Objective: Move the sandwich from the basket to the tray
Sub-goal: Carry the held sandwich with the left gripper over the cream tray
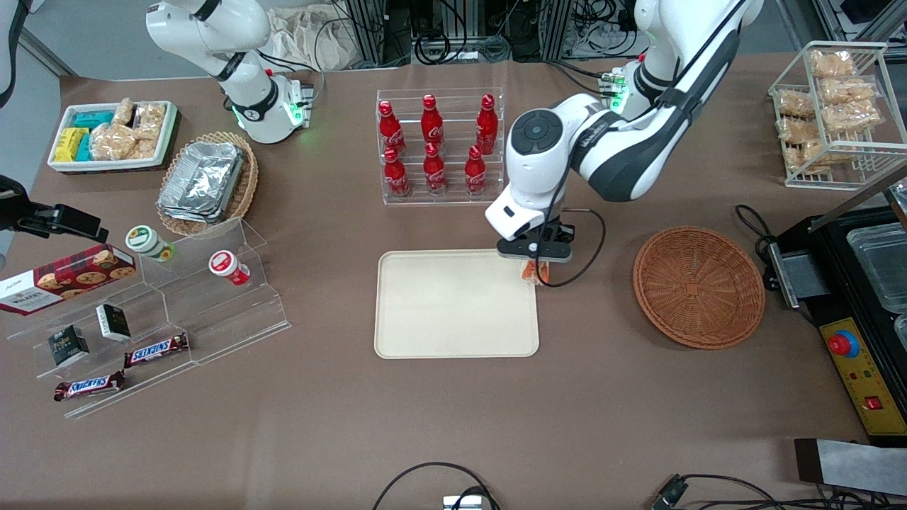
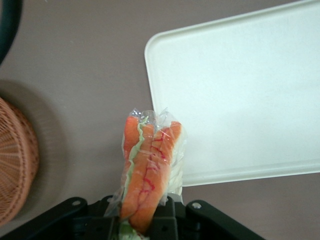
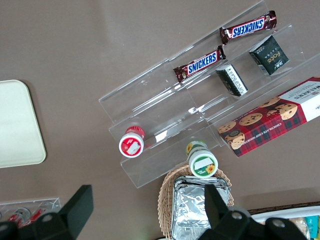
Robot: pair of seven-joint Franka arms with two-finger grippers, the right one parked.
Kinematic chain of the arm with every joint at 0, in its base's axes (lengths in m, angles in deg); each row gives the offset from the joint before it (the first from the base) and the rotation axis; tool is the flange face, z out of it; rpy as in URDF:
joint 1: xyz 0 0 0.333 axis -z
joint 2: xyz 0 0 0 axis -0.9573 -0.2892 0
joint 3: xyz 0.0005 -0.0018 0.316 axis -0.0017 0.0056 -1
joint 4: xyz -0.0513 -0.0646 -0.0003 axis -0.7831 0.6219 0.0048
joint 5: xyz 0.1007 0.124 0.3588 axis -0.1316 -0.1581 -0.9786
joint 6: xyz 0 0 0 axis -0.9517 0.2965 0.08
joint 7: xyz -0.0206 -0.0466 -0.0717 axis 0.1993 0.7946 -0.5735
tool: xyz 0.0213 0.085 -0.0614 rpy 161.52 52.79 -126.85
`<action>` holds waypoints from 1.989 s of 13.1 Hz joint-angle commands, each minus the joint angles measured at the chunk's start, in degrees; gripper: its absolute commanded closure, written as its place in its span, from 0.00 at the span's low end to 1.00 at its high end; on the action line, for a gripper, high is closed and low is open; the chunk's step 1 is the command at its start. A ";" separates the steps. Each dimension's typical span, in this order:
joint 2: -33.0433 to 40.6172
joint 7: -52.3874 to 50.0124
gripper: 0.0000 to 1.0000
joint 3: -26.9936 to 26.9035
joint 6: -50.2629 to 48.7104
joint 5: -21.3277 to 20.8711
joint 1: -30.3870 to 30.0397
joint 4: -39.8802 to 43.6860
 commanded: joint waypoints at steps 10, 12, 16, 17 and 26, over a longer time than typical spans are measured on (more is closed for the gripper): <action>-18.66 -6.97 0.90 -0.26 -1.48 -11.78 4.38 13.52; -20.60 -6.70 0.89 -0.35 -1.48 -12.66 4.65 14.92; -23.15 -5.12 0.89 -0.35 -1.48 -14.42 5.70 15.98; -23.94 -5.03 0.89 -0.35 -1.57 -14.42 5.96 16.68; -26.67 -3.10 0.88 -2.81 -1.75 -13.63 8.60 20.02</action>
